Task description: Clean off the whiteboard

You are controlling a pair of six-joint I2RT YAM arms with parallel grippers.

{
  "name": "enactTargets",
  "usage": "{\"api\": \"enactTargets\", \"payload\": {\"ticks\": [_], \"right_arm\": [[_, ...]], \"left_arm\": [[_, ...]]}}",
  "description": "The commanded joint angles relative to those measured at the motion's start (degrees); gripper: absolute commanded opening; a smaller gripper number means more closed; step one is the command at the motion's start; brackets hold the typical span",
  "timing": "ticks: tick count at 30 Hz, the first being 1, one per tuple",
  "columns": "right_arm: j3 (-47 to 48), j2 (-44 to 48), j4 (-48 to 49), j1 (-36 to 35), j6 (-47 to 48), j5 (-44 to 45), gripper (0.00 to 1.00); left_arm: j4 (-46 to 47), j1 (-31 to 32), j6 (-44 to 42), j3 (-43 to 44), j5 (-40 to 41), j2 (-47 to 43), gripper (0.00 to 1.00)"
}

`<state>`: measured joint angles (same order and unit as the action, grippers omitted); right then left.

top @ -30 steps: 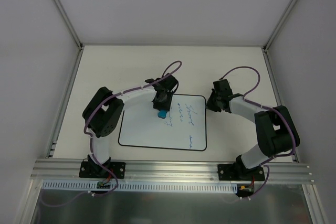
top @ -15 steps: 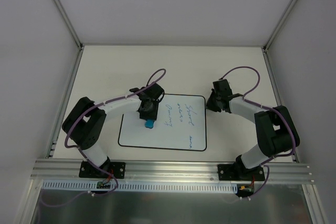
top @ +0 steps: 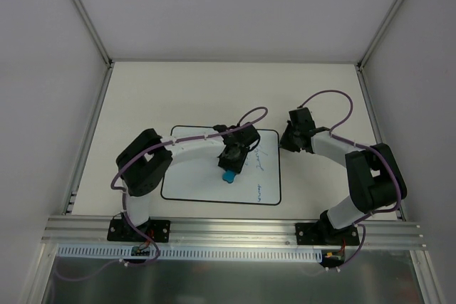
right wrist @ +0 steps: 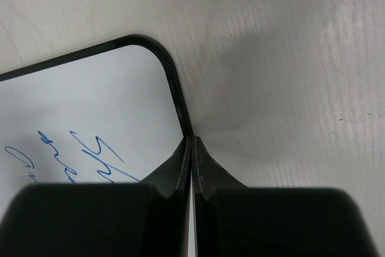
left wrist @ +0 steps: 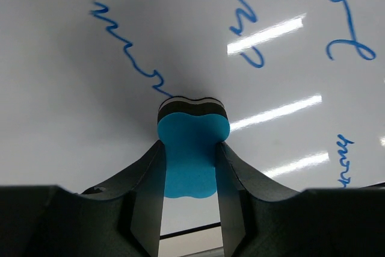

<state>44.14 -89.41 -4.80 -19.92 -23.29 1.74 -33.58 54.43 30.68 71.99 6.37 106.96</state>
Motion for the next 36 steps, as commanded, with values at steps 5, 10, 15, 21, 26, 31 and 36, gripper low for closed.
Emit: {"api": "enactTargets", "payload": {"ticks": [5,10,15,21,26,31,36], "right_arm": [[-0.6,0.6,-2.8,-0.2,0.8,1.5,0.0],[-0.5,0.6,-2.8,-0.2,0.9,1.3,0.0],[-0.5,0.5,-2.8,-0.2,1.0,1.2,0.0],[-0.1,0.0,-2.8,-0.2,1.0,1.0,0.0],[0.1,-0.3,-2.9,-0.2,1.1,0.8,0.0],[0.1,-0.2,-2.8,-0.2,1.2,1.0,0.0],[0.1,-0.3,-2.8,-0.1,1.2,1.0,0.0]], "left_arm": [[-1.3,1.2,-2.4,5.7,-0.8,6.2,0.0],[-1.7,-3.5,-3.8,8.9,-0.5,8.4,0.0],[-2.8,-11.0,-6.2,10.1,1.6,9.2,0.0],[-4.6,-17.4,-9.1,11.7,5.0,10.2,0.0],[-6.4,-18.0,-10.4,14.3,5.8,13.0,0.0],[-6.7,-16.9,-10.1,17.7,1.1,14.6,0.0],[-6.8,-11.8,-9.8,22.7,-2.5,17.0,0.0]]}}
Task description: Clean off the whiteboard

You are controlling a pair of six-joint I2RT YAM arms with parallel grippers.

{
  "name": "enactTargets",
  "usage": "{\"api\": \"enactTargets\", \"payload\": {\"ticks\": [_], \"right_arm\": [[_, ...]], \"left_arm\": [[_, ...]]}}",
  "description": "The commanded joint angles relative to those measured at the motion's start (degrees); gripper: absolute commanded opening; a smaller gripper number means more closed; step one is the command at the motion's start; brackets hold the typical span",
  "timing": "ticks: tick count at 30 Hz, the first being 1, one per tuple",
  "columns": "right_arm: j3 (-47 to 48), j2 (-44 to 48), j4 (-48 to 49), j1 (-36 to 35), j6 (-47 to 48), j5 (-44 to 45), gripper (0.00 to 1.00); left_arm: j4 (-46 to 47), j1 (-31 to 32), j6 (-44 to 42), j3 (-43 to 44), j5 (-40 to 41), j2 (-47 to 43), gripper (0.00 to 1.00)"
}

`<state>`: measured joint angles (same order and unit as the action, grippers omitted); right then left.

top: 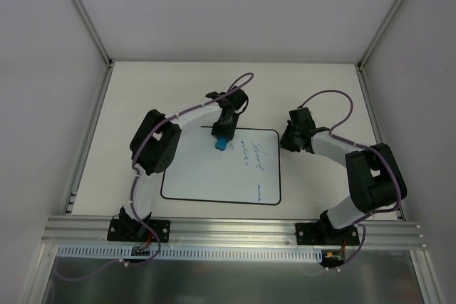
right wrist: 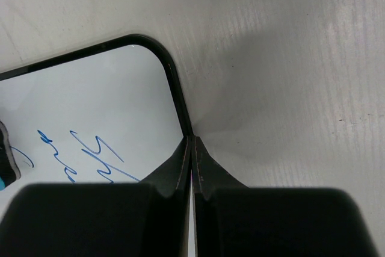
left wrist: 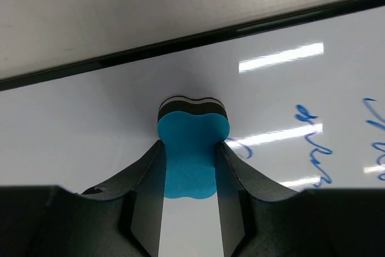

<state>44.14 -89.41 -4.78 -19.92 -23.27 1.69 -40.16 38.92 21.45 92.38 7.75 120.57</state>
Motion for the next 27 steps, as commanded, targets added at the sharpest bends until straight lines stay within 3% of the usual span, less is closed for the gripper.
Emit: {"api": "enactTargets", "payload": {"ticks": [1,9,21,27], "right_arm": [[0.1,-0.3,-2.9,-0.1,1.1,1.0,0.0],[0.0,0.0,-3.0,-0.2,1.1,1.2,0.0],[0.0,0.2,-3.0,-0.2,1.0,1.3,0.0],[-0.1,0.0,-3.0,-0.2,1.1,1.4,0.0]], "left_arm": [[-0.4,4.5,-0.5,2.9,-4.3,3.8,0.0],[-0.4,7.7,1.2,2.5,-4.9,5.6,0.0],[0.3,-2.3,3.2,-12.0,-0.6,-6.0,0.0],[2.2,-1.7,3.8,-17.2,-1.9,-9.1,0.0]]}}
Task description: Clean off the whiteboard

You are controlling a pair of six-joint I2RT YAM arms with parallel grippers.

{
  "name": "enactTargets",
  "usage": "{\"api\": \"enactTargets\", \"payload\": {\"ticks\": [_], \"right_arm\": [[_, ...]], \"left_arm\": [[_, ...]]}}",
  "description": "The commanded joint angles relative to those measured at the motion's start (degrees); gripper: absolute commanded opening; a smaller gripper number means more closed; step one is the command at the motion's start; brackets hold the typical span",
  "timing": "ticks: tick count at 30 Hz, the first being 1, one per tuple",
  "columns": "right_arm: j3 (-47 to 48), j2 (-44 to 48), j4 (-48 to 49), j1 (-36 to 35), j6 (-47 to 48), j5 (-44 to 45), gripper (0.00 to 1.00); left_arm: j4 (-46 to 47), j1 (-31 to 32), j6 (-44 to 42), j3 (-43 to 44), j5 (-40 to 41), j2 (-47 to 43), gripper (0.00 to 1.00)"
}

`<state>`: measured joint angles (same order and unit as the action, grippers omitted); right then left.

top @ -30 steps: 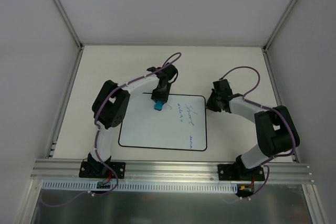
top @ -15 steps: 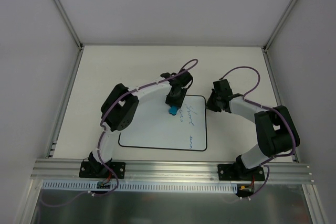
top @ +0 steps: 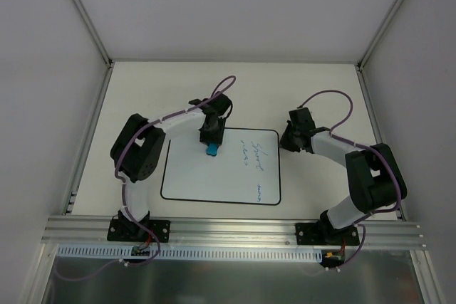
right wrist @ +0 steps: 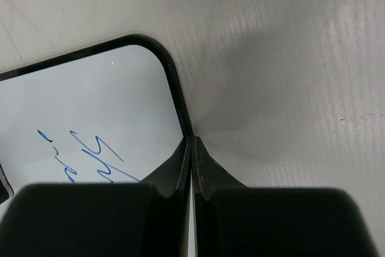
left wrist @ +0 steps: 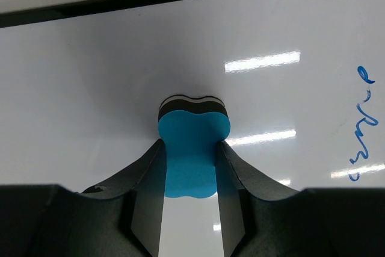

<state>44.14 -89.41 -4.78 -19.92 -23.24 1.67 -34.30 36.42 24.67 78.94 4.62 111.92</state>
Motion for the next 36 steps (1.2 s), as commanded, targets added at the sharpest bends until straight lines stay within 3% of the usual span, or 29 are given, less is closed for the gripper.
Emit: {"api": "enactTargets", "payload": {"ticks": [1,12,16,21,29,36], "right_arm": [[-0.1,0.0,-3.0,-0.2,1.1,1.5,0.0],[-0.1,0.4,-2.9,-0.2,1.0,1.4,0.0],[-0.4,0.7,-2.9,-0.2,1.1,1.5,0.0],[-0.5,1.0,-3.0,-0.1,1.1,1.5,0.0],[-0.3,1.0,-3.0,-0.2,1.2,1.6,0.0],[-0.1,0.6,-3.2,-0.2,1.5,1.8,0.0]], "left_arm": [[-3.3,1.6,1.0,-4.9,1.0,-1.0,0.0],[-2.4,18.0,4.1,1.4,-3.0,2.7,0.0],[-2.6,20.1,3.7,3.7,-4.0,5.1,0.0],[-2.6,18.9,3.5,3.0,-1.0,4.6,0.0],[-2.7,8.2,1.5,2.5,2.3,2.4,0.0],[-3.0,3.0,-1.4,4.8,4.6,3.8,0.0]]}}
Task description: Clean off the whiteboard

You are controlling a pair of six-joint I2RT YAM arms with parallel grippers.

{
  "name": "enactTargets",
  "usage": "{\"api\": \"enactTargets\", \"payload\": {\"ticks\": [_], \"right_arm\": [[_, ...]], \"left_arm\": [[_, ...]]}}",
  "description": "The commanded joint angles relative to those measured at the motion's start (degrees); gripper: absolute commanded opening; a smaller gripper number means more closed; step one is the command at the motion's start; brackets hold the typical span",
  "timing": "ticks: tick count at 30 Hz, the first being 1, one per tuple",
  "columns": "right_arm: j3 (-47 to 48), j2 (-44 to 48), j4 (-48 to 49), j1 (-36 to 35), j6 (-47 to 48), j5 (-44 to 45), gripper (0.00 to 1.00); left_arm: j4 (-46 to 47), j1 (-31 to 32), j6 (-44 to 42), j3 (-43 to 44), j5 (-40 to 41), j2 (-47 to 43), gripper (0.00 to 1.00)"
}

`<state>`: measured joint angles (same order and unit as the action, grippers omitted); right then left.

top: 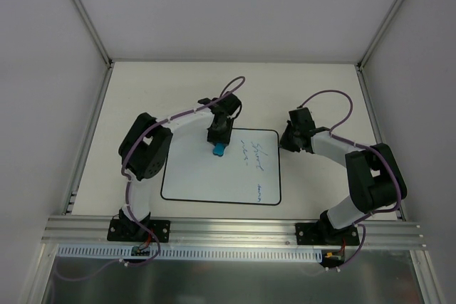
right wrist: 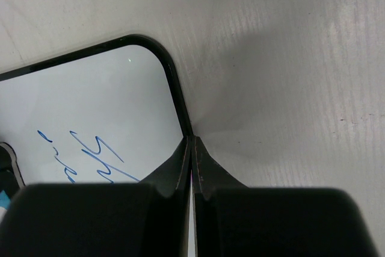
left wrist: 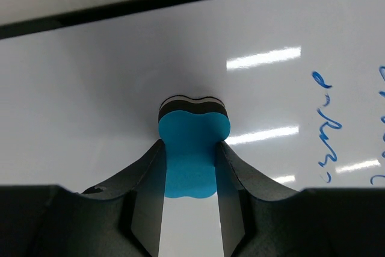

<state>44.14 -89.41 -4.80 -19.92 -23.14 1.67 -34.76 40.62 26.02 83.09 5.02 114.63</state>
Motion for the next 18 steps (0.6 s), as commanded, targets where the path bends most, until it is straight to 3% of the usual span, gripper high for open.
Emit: {"api": "enactTargets", "payload": {"ticks": [1,10,18], "right_arm": [[0.0,0.5,-3.1,-0.2,1.3,1.8,0.0],[0.1,0.5,-3.2,-0.2,1.5,1.8,0.0],[0.2,0.4,-3.2,-0.2,1.4,2.0,0.0]], "left_arm": [[-2.6,-1.2,-3.2,1.7,4.2,1.6,0.0],[-2.7,0.9,-5.0,10.5,-0.1,8.6,0.0],[-2.9,7.6,-4.8,14.8,-4.2,11.8,0.0]]}}
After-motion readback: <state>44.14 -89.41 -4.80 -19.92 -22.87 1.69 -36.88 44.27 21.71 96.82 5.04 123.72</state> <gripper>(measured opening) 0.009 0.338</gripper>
